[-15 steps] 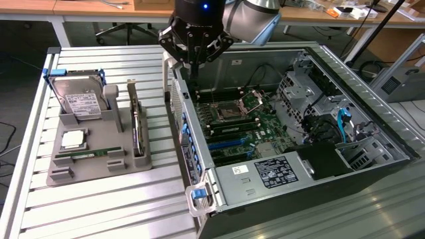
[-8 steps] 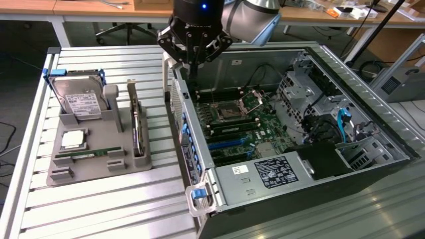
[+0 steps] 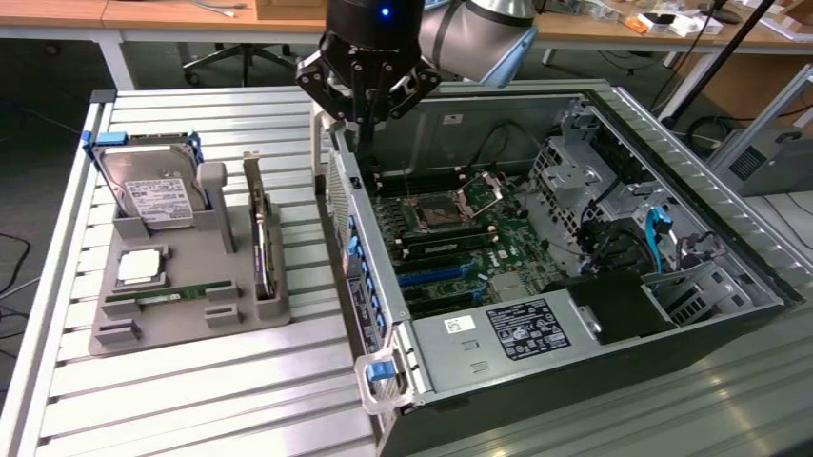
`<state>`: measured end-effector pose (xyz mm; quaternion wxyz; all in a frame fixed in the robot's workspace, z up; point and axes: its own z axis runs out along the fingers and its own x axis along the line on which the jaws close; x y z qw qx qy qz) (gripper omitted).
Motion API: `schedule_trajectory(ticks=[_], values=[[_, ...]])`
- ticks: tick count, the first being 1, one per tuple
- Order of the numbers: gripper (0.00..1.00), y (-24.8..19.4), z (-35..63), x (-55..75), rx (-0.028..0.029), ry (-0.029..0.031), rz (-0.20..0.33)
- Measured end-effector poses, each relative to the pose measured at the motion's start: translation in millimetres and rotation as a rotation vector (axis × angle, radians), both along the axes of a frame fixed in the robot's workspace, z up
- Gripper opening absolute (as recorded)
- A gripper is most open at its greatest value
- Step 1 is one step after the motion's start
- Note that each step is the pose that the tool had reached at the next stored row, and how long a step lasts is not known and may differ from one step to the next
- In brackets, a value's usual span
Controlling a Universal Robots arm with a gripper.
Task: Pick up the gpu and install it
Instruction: 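Reach for the gpu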
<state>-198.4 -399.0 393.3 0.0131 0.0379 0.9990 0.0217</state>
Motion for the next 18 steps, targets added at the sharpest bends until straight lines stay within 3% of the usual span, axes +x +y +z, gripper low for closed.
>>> schedule_trajectory(ticks=[18], values=[[0.11, 0.0, 0.0, -10.0, 0.0000, 0.0001, 0.000]])
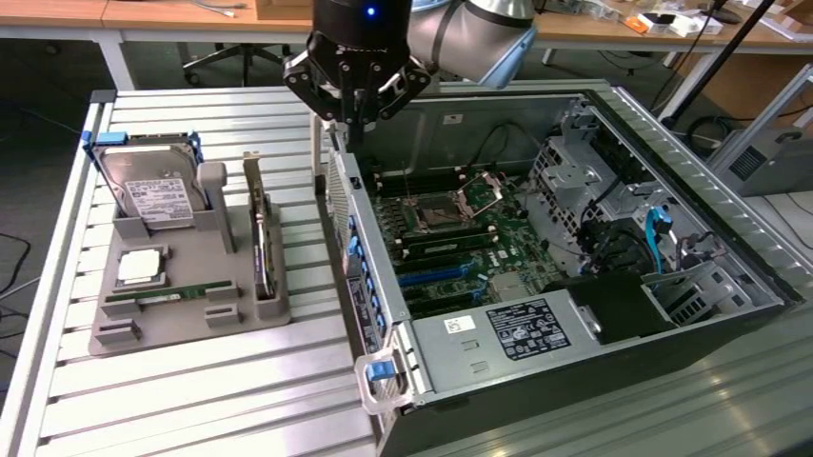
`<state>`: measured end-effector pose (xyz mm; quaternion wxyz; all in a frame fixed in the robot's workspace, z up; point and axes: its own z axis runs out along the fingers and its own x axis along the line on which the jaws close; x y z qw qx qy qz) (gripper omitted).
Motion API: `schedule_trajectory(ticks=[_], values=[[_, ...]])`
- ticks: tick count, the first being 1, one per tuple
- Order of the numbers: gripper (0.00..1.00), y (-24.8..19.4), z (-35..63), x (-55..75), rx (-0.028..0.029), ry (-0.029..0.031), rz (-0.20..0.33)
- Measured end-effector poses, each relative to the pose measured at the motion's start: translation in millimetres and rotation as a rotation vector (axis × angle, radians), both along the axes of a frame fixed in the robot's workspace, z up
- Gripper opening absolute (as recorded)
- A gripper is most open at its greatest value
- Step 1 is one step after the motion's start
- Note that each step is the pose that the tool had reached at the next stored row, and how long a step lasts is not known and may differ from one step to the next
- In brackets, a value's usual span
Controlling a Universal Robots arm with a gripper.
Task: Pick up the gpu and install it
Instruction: 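Reach for the gpu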
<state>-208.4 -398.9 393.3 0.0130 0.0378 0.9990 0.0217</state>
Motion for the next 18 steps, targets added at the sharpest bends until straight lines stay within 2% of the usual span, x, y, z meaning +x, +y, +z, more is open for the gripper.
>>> schedule_trajectory(ticks=[18], values=[[0.11, 0.0, 0.0, -9.0, 0.0000, -0.0001, 0.000]])
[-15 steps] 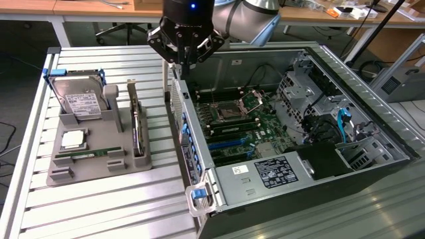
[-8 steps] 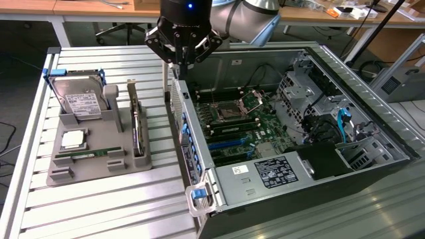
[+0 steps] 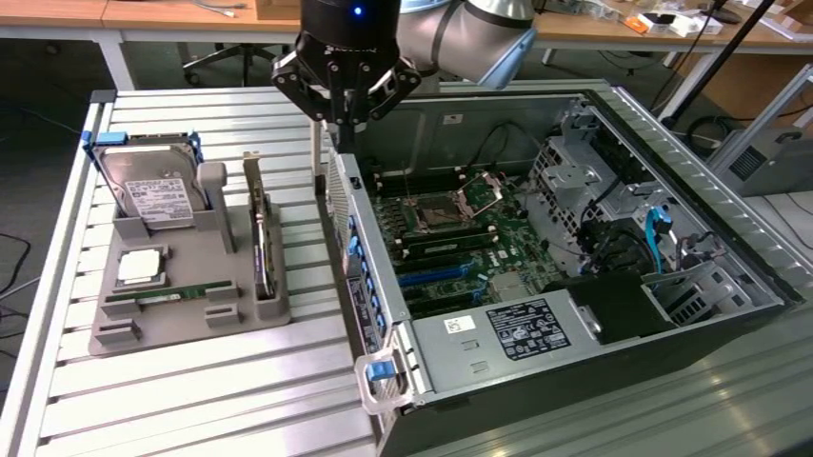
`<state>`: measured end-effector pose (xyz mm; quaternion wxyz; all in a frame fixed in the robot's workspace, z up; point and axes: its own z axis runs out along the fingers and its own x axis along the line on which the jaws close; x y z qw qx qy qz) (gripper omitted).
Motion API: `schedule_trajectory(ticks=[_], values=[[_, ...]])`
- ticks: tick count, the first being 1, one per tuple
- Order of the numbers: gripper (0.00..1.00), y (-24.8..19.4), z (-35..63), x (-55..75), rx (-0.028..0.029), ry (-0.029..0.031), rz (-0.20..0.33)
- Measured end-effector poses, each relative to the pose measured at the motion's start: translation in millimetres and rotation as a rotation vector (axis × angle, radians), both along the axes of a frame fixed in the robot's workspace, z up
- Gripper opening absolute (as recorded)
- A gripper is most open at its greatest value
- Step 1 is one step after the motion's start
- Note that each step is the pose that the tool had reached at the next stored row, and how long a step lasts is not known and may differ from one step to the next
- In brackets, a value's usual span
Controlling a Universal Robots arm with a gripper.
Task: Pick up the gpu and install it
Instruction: 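Reach for the gpu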
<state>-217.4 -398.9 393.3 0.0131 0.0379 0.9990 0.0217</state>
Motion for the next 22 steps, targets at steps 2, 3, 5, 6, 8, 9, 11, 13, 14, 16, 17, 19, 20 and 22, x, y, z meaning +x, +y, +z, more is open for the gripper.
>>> schedule_trajectory(ticks=[2, 3, 5, 6, 8, 9, 11, 13, 14, 16, 17, 19, 20, 22], values=[[0.11, 0.0, 0.0, -0.9, 0.0000, 0.0000, 0.000], [0.11, 0.0, 0.0, -1.5, 0.0000, -0.0001, 0.000], [0.11, 0.0, 0.0, -2.6, 0.0000, 0.0000, 0.000], [0.11, 0.0, 0.0, -3.1, 0.0000, 0.0000, 0.000], [0.11, 0.0, 0.0, -4.1, 0.0000, -0.0001, 0.000], [0.11, 0.0, 0.0, -4.6, 0.0000, 0.0000, 0.000], [0.11, 0.0, 0.0, -6.2, 0.0000, 0.0000, 0.000], [0.11, 0.0, 0.0, -8.4, 0.0001, 0.0000, 0.000], [0.11, 0.0, 0.0, -9.4, 0.0000, 0.0000, 0.000], [0.11, 0.0, 0.0, -10.8, 0.0000, 0.0000, 0.000], [0.11, 0.0, 0.0, -11.3, 0.0000, 0.0000, 0.000], [0.11, 0.0, 0.0, -12.6, 0.0000, 0.0000, 0.000], [0.11, 0.0, 0.0, -13.8, 0.0000, -0.0001, 0.000], [0.11, 0.0, 0.0, -15.2, 0.0000, 0.0000, 0.000]])
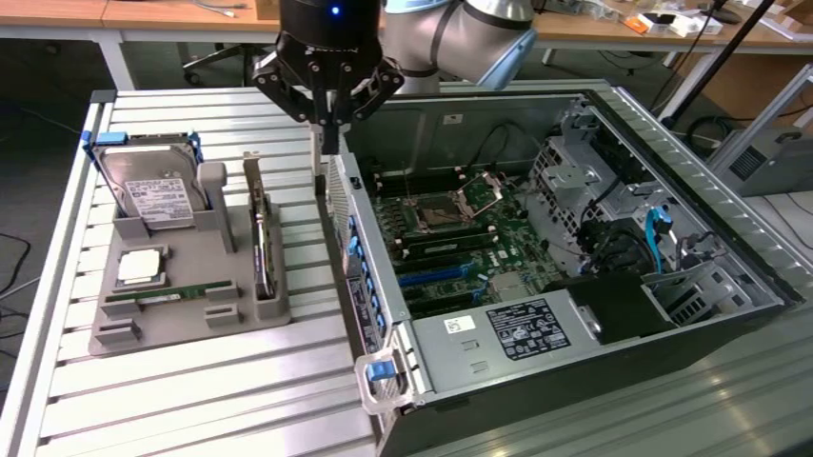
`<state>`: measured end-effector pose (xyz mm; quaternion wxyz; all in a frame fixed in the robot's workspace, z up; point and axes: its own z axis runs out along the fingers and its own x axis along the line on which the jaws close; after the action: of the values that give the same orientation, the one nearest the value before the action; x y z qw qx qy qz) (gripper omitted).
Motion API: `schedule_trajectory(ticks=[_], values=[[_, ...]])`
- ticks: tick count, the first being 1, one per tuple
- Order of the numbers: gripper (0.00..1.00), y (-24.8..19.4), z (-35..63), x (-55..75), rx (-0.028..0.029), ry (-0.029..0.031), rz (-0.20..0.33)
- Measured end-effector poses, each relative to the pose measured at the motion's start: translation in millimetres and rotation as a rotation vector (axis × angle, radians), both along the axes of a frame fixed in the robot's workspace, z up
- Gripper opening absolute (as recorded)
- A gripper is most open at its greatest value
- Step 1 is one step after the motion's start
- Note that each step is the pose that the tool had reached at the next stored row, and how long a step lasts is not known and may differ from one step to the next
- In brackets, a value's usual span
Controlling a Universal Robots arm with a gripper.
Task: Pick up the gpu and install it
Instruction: 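Reach for the gpu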
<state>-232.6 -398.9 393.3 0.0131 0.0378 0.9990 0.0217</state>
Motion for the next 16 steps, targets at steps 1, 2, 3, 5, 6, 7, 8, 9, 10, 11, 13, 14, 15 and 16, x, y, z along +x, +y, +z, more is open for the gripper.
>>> schedule_trajectory(ticks=[1, 2, 3, 5, 6, 7, 8, 9, 10, 11, 13, 14, 15, 16], values=[[0.11, 0.0, 0.0, -0.4, 0.0000, 0.0000, 0.000], [0.11, 0.0, 0.0, -0.9, 0.0000, 0.0000, 0.000], [0.11, 0.0, 0.0, -1.2, -0.0001, 0.0000, 0.000], [0.11, 0.0, 0.0, -2.7, 0.0000, 0.0001, 0.000], [0.11, 0.0, 0.0, -3.1, 0.0000, 0.0000, 0.000], [0.11, 0.0, 0.0, -3.4, 0.0000, 0.0000, 0.000], [0.11, 0.0, 0.0, -3.7, 0.0000, 0.0000, 0.000], [0.11, 0.0, 0.0, -4.1, 0.0000, 0.0000, 0.000], [0.11, 0.0, 0.0, -4.6, 0.0000, 0.0000, 0.000], [0.11, 0.0, 0.0, -5.2, 0.0000, 0.0000, 0.000], [0.11, 0.0, 0.0, -5.9, 0.0000, 0.0000, 0.000], [0.11, 0.0, 0.0, -6.3, 0.0000, 0.0000, 0.000], [0.11, 0.0, 0.0, -6.6, 0.0000, 0.0000, 0.000], [0.11, 0.0, 0.0, -7.0, 0.0000, 0.0000, 0.000]])
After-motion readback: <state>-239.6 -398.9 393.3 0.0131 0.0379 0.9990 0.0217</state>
